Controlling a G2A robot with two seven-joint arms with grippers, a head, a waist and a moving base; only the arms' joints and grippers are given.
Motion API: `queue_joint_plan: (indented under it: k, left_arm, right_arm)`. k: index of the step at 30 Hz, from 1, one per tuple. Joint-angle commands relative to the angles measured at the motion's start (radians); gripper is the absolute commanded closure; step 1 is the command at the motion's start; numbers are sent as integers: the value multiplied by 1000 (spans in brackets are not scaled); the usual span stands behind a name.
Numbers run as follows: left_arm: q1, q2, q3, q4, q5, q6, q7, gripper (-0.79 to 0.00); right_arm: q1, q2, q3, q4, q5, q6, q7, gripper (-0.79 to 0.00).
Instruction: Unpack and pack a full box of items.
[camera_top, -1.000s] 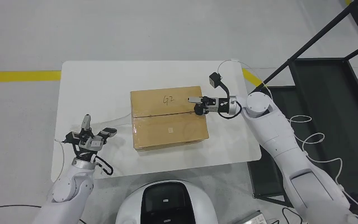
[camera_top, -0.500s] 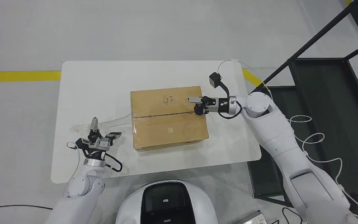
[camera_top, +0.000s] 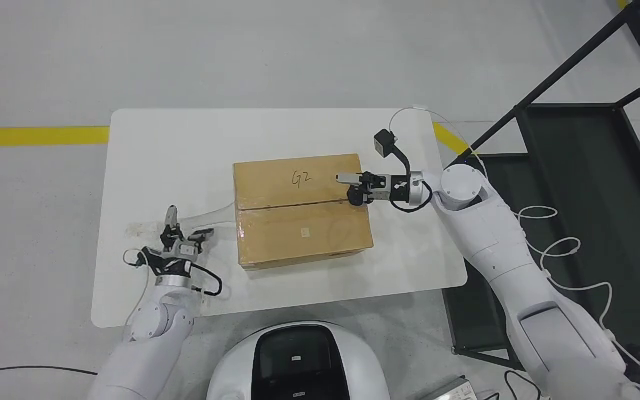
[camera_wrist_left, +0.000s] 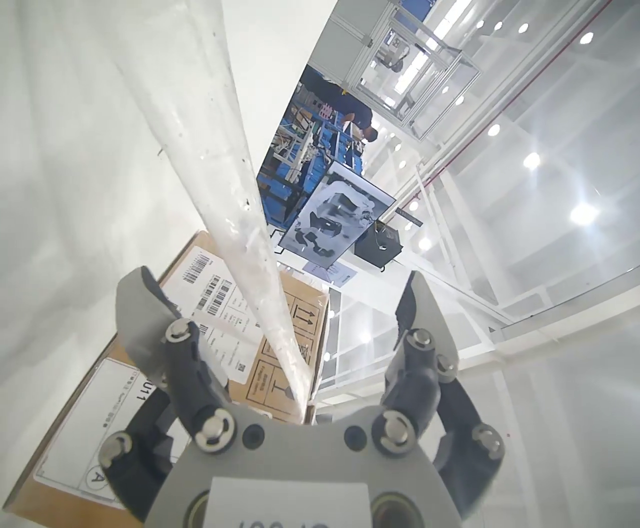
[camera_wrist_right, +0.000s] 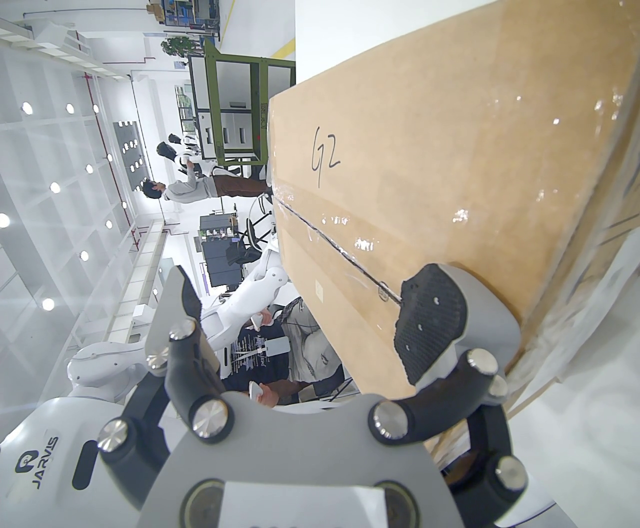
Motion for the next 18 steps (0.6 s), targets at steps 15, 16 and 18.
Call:
queue_joint_plan:
  k: [15,16,18]
  left_arm:
    - [82,-14,-76,-86,3,-40,-17,0]
    - [89,-14,-83,-99,2,-44,-20,0]
    - [102,-14,-97,-131,2,-43,-29,0]
  right_arm:
    - [0,0,0,0,0,0,0,-785]
    - [0,0,0,0,0,0,0,-785]
    - [0,0,0,0,0,0,0,-785]
